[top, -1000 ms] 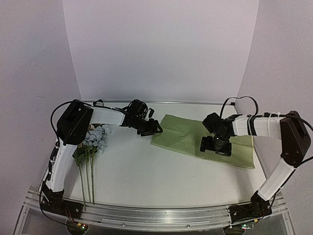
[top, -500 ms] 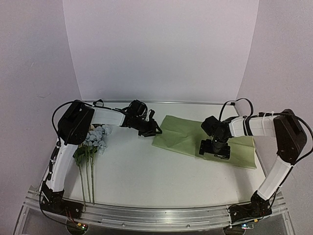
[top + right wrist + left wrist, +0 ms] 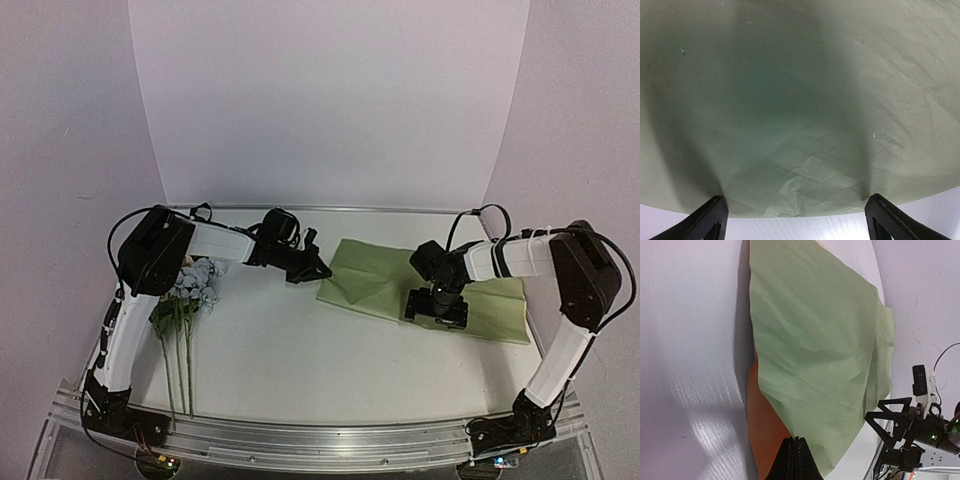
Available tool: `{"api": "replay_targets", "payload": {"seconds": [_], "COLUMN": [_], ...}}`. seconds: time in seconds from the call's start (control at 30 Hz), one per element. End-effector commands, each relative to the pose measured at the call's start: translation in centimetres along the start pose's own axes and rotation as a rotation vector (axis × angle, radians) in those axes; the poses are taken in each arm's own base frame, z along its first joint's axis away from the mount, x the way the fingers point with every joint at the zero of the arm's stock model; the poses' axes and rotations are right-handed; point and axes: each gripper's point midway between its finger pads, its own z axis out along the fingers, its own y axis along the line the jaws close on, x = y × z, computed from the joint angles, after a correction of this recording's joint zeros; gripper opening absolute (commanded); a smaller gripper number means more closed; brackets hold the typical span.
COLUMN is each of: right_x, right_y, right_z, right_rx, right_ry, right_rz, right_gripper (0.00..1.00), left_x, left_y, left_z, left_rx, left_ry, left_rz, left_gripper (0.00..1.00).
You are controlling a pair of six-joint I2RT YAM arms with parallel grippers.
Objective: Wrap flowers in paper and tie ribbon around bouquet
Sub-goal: Pick up the folded wrapping paper from the center of the board, then adjust the folded wrapping paper at the center of the board.
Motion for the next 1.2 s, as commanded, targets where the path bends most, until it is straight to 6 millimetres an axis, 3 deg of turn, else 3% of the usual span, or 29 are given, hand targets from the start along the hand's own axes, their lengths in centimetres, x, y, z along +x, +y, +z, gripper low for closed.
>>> {"api": "replay_targets", "payload": {"seconds": [0.0,0.2,0.27,0.37,0.5,0.63,0.77,0.93,1.17], "right_x": [0.0,-0.8,-1.3,-2.0,-2.2,-1.6,-0.6,-1.2,-2.9], "right_y": [0.5,4.3,5.1,5.0,2.7,0.0,-2.7,-2.9,-1.6], "right_z": [0.3,-1.9,-2.9,-4.2,-5.4,-5.2,-3.3,-1.5,0.8], "right_rx": [-0.019,-0.163,-0.183,-0.173,-0.103,-0.050,-0.021,-0.096,-0.160], "right_ry": [0.012,0.062,0.068,0.045,0.005,0.010,0.049,0.059,0.070], "right_rz": [0.003,-0.061,-0.075,-0.079,-0.086,-0.023,0.087,0.222,0.310], "right_gripper": [0.98,0.98,0.98,0.98,0.98,0.98,0.98,0.91,0.65], "left_x": [-1.0,-1.8,-1.0,0.6,2.9,3.8,4.4,5.3,7.4], "left_y": [-2.4,0.2,1.6,3.1,4.0,2.6,-0.2,-3.7,-9.9], "left_z": [-2.1,-8.4,-10.3,-12.9,-15.5,-17.9,-19.5,-20.0,-21.1], "left_rx": [0.067,0.063,0.040,-0.018,-0.066,-0.079,-0.067,-0.016,0.108], "left_ry": [-0.080,-0.306,-0.361,-0.419,-0.463,-0.507,-0.526,-0.506,-0.477], "left_rz": [-0.025,-0.184,-0.228,-0.249,-0.240,-0.149,-0.002,0.151,0.362], "left_gripper": [0.00,0.00,0.00,0.00,0.00,0.00,0.00,0.00,0.00]}}
